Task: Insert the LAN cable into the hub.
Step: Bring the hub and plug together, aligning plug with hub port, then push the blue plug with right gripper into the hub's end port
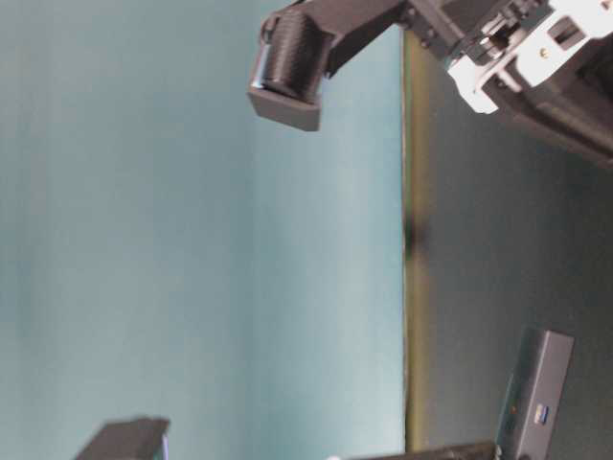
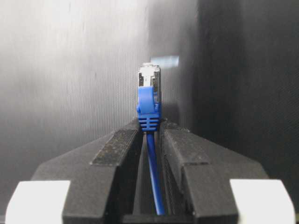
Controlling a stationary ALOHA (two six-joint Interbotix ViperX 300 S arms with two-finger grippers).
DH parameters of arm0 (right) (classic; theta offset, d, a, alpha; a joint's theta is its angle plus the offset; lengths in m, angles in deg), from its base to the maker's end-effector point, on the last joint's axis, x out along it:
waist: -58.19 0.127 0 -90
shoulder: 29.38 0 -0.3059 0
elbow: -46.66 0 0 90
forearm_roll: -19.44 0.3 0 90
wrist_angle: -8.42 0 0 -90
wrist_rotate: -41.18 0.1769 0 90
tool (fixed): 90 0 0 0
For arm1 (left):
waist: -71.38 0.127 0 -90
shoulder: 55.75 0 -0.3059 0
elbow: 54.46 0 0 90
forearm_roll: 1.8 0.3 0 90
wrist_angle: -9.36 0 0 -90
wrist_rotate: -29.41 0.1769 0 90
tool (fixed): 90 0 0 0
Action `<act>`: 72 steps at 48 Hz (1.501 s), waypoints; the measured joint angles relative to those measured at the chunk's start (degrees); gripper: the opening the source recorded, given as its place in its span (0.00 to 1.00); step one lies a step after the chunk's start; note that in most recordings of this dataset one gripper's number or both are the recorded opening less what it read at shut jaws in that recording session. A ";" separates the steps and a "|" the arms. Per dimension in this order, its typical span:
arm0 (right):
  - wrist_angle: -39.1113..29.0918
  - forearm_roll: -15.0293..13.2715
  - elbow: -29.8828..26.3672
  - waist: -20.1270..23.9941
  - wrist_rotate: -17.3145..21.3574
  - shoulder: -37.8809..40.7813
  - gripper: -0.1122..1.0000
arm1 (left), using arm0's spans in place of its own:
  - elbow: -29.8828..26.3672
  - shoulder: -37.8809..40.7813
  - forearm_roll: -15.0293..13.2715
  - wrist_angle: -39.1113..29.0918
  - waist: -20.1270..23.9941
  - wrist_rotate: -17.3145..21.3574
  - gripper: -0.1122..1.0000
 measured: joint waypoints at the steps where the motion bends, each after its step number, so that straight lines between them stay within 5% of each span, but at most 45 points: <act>1: 0.00 0.09 0.00 0.00 0.26 -0.35 0.20 | -0.44 0.00 0.00 -0.44 0.00 0.97 0.36; 12: 0.09 0.18 0.53 0.09 0.70 -4.39 0.20 | -3.16 0.35 0.00 -2.46 -0.09 7.21 0.36; 60: 1.67 0.18 -0.35 -0.18 0.70 -4.66 0.20 | -5.36 3.34 0.00 -3.43 -0.09 7.38 0.36; 72: -0.26 0.18 -0.62 -0.18 0.70 -4.75 0.20 | -10.81 5.27 0.00 -12.48 -0.18 7.82 0.36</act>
